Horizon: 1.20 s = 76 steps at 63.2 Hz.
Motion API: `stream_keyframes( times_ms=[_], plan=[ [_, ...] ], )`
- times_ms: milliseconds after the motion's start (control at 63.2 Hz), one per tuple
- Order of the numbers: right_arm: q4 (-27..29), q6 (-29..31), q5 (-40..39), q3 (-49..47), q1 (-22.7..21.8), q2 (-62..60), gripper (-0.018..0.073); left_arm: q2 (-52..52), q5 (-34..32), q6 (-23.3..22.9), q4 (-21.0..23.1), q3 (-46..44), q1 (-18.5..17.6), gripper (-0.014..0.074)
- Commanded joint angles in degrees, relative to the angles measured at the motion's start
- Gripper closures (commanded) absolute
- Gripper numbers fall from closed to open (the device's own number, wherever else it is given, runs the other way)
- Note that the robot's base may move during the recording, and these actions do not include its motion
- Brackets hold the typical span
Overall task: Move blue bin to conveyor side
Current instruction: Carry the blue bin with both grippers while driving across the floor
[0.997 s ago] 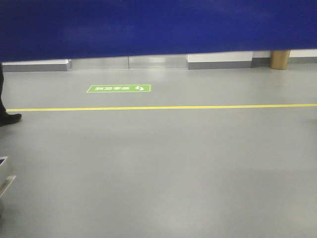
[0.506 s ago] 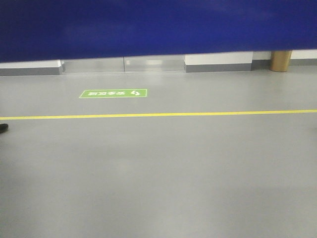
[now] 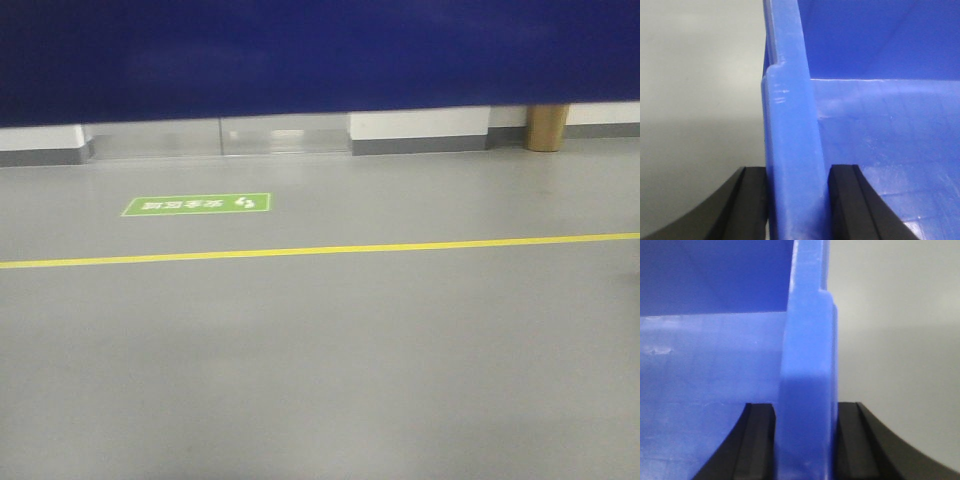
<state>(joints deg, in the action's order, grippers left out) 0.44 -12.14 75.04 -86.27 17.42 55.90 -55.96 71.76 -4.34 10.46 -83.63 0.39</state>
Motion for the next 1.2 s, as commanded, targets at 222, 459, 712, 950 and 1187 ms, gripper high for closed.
stream_keyframes(
  times_ms=[222,459,712,950,1187],
  plan=[
    [-2.74,0.66,-5.31,-0.86,-0.07,-1.19,0.0640,0.73,-5.53,0.80,-0.61,-0.75,-0.08,0.0607],
    [-2.74,0.66,-6.13,-0.86,-0.07,-1.19,0.0640,0.73,-5.53,0.80,-0.61,-0.75,-0.08,0.0607],
    [-2.74,0.66,-6.13,-0.86,-0.07,-1.19,0.0640,0.73,-5.53,0.80,-0.61,-0.75,-0.08,0.0607],
    [-2.74,0.66,-6.23,-0.86,-0.07,-1.19,0.0640,0.73,-5.67,0.80,-0.61,-0.75,-0.08,0.0607],
    [-2.74,0.66,-6.23,-0.86,-0.07,-1.19,0.0640,0.73,-5.67,0.80,-0.61,-0.75,-0.08,0.0607]
  ],
)
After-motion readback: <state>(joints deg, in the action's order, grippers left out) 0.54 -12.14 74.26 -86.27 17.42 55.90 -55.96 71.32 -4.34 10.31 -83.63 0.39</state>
